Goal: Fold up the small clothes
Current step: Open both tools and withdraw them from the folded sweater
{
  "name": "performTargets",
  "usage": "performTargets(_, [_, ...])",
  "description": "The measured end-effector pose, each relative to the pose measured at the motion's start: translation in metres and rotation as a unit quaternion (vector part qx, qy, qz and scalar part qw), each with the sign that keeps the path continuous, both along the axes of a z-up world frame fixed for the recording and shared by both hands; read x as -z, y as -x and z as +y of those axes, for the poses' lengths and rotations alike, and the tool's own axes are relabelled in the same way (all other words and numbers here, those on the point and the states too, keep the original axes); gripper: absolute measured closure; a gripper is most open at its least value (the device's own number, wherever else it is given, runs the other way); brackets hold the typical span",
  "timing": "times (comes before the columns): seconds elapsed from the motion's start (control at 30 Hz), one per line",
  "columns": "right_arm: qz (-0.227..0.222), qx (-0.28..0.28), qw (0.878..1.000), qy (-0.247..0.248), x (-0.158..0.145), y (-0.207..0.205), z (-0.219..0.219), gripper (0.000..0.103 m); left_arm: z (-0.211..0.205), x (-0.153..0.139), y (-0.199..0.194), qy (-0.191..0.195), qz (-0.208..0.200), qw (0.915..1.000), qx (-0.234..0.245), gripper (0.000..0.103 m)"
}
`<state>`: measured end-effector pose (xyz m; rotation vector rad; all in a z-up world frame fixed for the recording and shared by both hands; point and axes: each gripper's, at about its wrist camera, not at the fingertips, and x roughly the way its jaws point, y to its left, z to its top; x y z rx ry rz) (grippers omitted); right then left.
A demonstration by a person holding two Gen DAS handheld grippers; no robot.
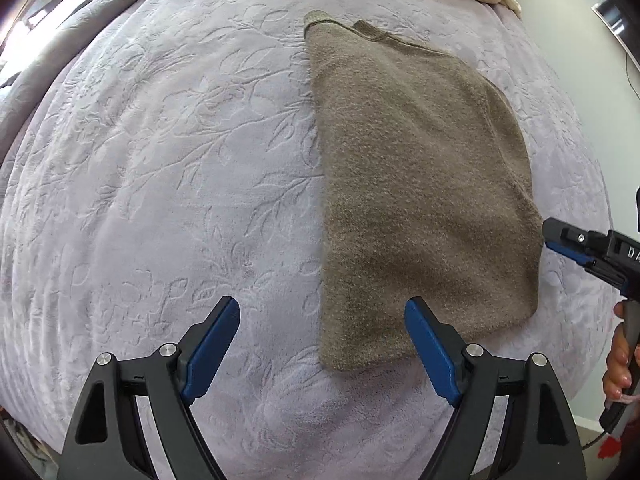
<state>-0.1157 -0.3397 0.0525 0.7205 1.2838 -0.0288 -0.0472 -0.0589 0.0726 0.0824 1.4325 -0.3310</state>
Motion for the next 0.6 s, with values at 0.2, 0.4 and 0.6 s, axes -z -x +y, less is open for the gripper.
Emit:
performTargets(0.2, [-0.005, 0.000, 1.000, -0.018, 0.008, -0.032, -0.013, 0.058, 0.010, 0.000, -0.017, 0.008, 0.001, 0.9999, -0.015, 0.018])
performTargets(0.4, [0.003, 0.002, 1.000, -0.029, 0.021, -0.039, -0.029, 0.056, 0.008, 0.002, -0.038, 0.003, -0.014, 0.9996, -0.024, 0.018])
performTargets(0.6, [-0.005, 0.011, 0.997, -0.070, 0.032, -0.037, -0.045, 0.046, 0.004, 0.013, -0.056, 0.002, -0.018, 0.9993, -0.031, 0.018])
